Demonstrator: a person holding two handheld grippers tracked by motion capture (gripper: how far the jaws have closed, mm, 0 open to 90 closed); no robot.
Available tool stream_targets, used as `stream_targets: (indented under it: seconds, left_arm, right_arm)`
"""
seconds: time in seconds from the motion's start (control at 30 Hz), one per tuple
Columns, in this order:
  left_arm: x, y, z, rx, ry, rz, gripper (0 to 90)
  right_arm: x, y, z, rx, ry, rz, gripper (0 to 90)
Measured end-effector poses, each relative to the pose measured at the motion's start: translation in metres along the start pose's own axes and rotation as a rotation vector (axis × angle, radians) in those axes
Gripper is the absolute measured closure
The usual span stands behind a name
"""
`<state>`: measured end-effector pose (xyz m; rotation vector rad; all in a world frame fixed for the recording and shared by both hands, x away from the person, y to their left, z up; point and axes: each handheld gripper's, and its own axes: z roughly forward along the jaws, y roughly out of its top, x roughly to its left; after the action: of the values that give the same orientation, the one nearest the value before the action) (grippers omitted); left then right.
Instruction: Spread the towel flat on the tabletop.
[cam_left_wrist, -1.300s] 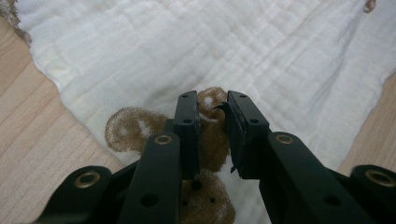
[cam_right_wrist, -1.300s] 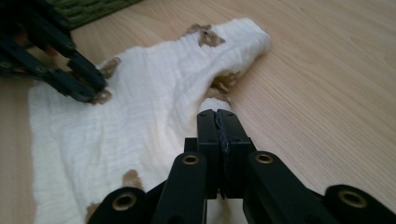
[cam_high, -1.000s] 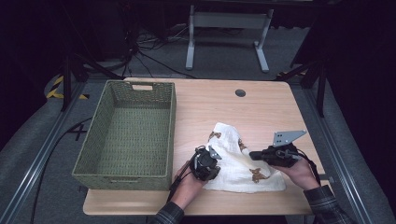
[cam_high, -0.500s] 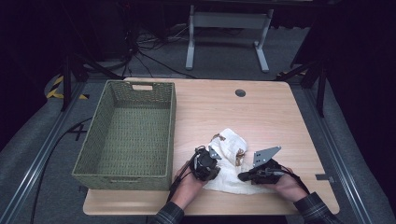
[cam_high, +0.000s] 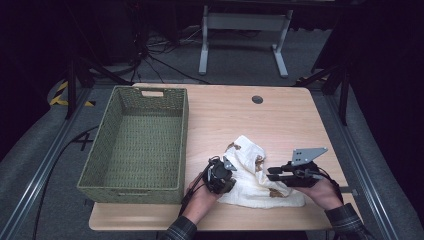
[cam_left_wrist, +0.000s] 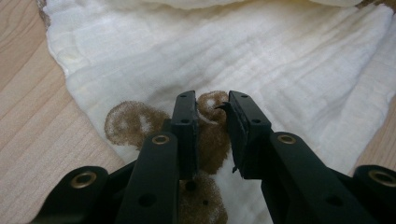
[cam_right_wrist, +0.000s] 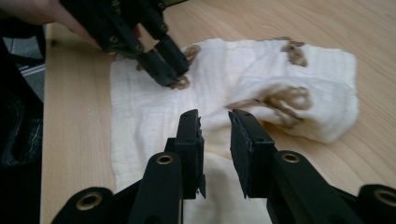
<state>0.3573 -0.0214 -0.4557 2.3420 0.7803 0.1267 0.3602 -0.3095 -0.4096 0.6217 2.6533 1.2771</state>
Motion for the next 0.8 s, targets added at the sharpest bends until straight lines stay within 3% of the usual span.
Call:
stream_targets:
  seconds: [0.13,0.17,0.37,0.53,0.63,0.8]
  left_arm:
    - [0.001,0.000,-0.001,0.006,-0.003,0.001,73.4]
    - [0.001,0.000,-0.001,0.006,-0.003,0.001,73.4]
    - [0.001,0.000,-0.001,0.004,-0.005,0.001,73.4]
    - [0.001,0.000,-0.001,0.006,-0.003,0.003,73.5]
    - [0.000,0.000,0.000,0.002,0.000,0.013,73.5]
    - [0.000,0.000,0.000,0.004,0.001,0.017,73.5]
  right_arm:
    - [-0.021,-0.010,0.000,0.033,-0.034,0.072,73.4]
    - [-0.021,-0.010,0.000,0.033,-0.034,0.072,73.4]
    - [-0.032,-0.012,0.024,0.070,0.019,0.110,71.2]
    - [-0.029,-0.009,0.041,0.111,0.050,0.096,71.7]
    - [-0.024,-0.008,0.055,0.172,0.054,0.069,80.4]
    - [-0.023,-0.006,0.049,0.157,0.028,0.049,87.0]
